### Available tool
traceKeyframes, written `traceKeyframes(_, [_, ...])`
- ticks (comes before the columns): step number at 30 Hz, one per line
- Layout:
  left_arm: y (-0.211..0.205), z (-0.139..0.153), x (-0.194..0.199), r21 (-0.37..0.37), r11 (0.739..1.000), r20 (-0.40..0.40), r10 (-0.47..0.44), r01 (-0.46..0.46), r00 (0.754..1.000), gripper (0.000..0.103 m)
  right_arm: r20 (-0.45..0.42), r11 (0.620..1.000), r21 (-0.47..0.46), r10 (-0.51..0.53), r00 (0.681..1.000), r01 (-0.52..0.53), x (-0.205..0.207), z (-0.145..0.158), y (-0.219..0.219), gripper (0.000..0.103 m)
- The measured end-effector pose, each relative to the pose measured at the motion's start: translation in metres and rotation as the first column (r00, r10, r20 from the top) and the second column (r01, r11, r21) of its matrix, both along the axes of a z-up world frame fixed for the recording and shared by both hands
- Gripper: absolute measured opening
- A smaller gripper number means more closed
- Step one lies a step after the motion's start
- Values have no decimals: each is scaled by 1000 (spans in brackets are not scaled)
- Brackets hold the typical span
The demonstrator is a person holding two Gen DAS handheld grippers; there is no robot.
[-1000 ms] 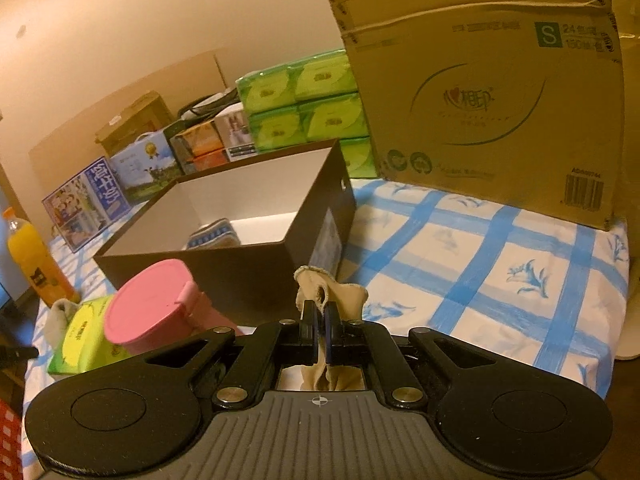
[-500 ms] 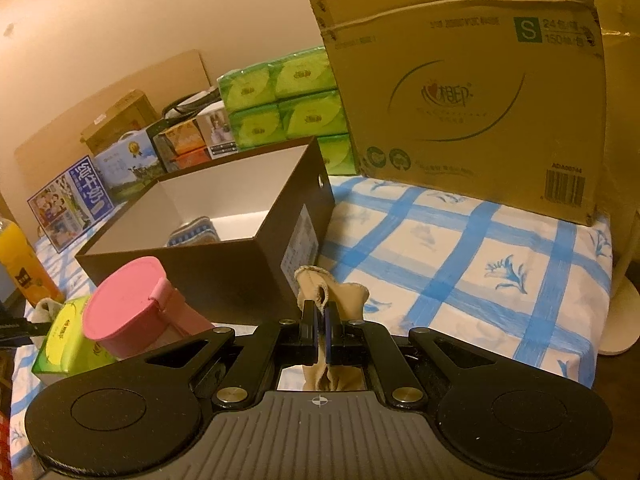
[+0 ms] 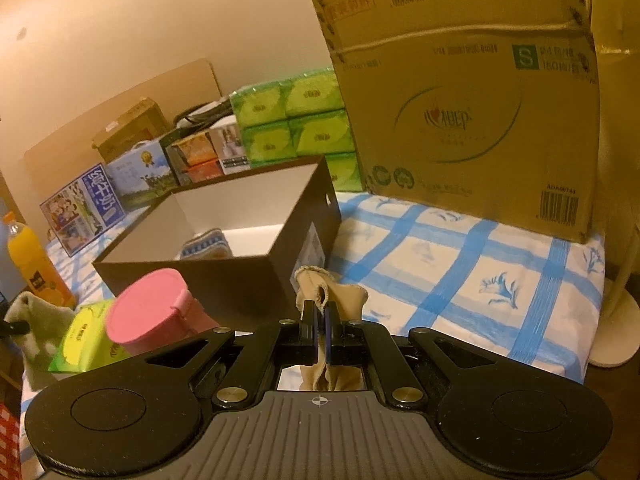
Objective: Organize soft objects
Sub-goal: 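Carry the beige sock and grey cloth over the brown box with both tools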
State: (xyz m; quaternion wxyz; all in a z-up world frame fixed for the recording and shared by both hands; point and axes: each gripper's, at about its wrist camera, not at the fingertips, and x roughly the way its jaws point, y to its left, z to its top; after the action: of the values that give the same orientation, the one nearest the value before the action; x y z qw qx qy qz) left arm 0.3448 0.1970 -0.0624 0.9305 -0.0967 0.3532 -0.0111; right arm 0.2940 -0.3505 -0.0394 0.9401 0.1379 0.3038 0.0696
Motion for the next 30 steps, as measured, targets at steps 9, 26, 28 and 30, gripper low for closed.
traceKeyframes(9, [11, 67, -29, 27, 1000, 106, -3, 0, 994, 12, 53, 997, -38, 66, 996, -64, -3, 37, 0, 3])
traceKeyframes(26, [-77, 156, 1, 39, 974, 267, -224, 222, 937, 12, 163, 978, -13, 209, 964, -210, 52, 83, 17, 3])
traceKeyframes(28, [-93, 158, 12, 30, 967, 269, -250, 251, 930, 12, 168, 975, -9, 218, 961, -220, 63, 84, 21, 3])
traceKeyframes(30, [-109, 159, 22, 27, 959, 271, -277, 281, 922, 12, 166, 974, 5, 225, 960, -229, 78, 83, 26, 3])
